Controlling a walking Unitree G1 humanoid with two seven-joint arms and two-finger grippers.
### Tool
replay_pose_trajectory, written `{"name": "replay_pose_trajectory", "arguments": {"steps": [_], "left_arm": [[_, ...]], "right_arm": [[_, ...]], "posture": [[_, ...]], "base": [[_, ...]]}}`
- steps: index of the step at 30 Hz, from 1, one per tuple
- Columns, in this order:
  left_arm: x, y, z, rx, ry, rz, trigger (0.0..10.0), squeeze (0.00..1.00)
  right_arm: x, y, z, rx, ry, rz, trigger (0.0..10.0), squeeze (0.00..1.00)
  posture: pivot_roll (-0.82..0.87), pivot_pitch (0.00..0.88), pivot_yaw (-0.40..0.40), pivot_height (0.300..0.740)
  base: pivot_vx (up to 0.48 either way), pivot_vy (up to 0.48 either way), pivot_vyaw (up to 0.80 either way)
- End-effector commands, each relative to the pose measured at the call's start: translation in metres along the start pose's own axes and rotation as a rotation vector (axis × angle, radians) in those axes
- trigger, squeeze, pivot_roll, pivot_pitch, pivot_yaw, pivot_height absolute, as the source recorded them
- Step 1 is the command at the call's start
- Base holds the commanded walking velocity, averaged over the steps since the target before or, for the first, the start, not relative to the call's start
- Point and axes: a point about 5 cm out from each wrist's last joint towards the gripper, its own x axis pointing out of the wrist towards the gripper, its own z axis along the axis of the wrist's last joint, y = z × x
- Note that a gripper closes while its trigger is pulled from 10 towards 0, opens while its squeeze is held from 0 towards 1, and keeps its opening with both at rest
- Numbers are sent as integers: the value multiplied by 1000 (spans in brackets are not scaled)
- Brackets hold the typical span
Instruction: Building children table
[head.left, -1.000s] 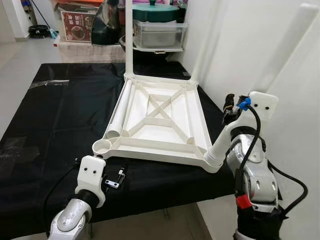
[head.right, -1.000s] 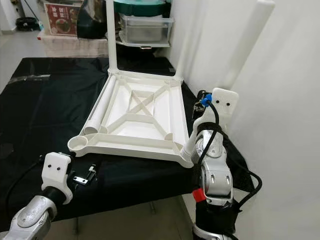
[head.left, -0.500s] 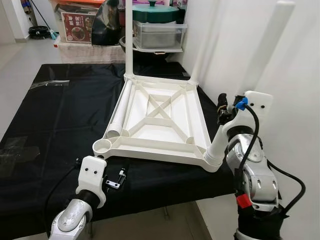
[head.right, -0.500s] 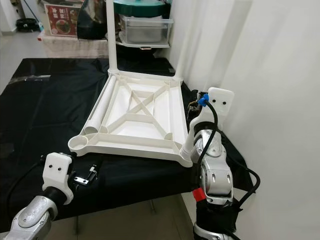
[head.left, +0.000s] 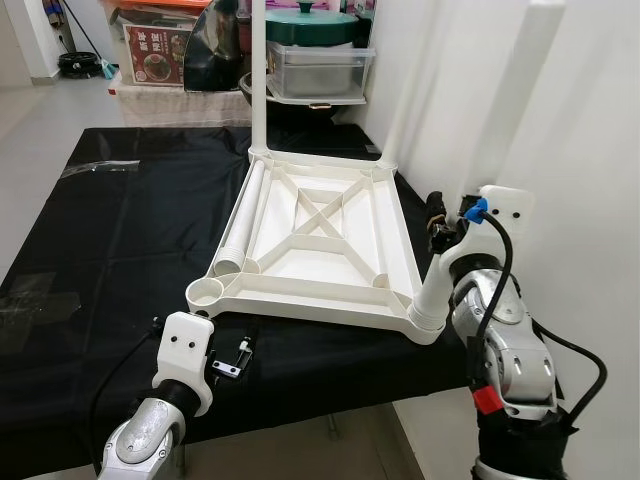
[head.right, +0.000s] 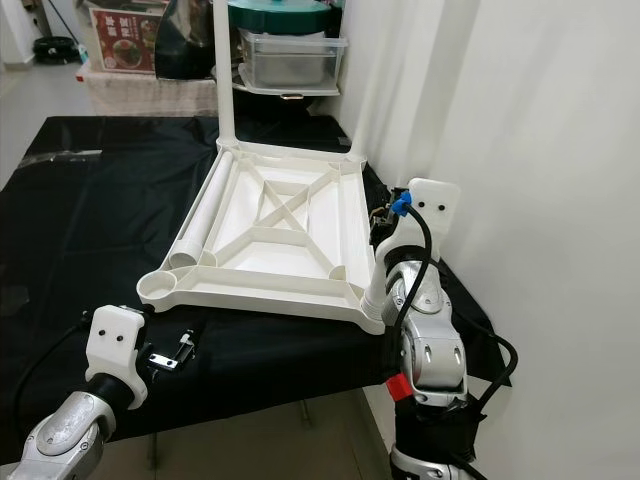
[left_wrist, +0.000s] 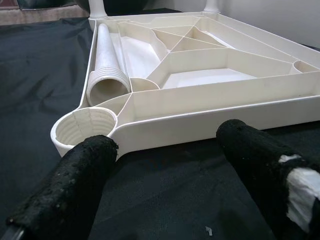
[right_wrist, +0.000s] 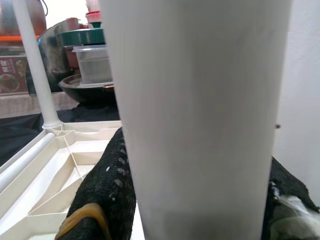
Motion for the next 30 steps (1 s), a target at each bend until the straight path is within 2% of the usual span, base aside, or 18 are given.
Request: {"name": "replay_pose_trajectory", "arguments": {"steps": [1, 15, 22, 30], "left_arm": [[0, -2, -4, 4, 12, -10, 10000, 0], [0, -2, -4, 6, 14, -15, 10000, 0], [0, -3, -4, 7, 13, -25, 10000, 0], [0, -3, -4, 9, 16, -28, 10000, 0]], "right_arm": [[2, -6, -3, 1, 10, -17, 10000, 0], [8, -18, 6, -1, -40, 17, 10000, 0], [5, -18, 13, 17, -83, 107, 10000, 0], [6, -18, 13, 13, -78, 191, 10000, 0]], "posture": [[8, 0, -94, 740], [7, 0, -88, 740], [2, 0, -80, 740], [4, 0, -81, 740]], "base": [[0, 0, 0], [0, 0, 0], [0, 0, 0], [0, 0, 0]]}}
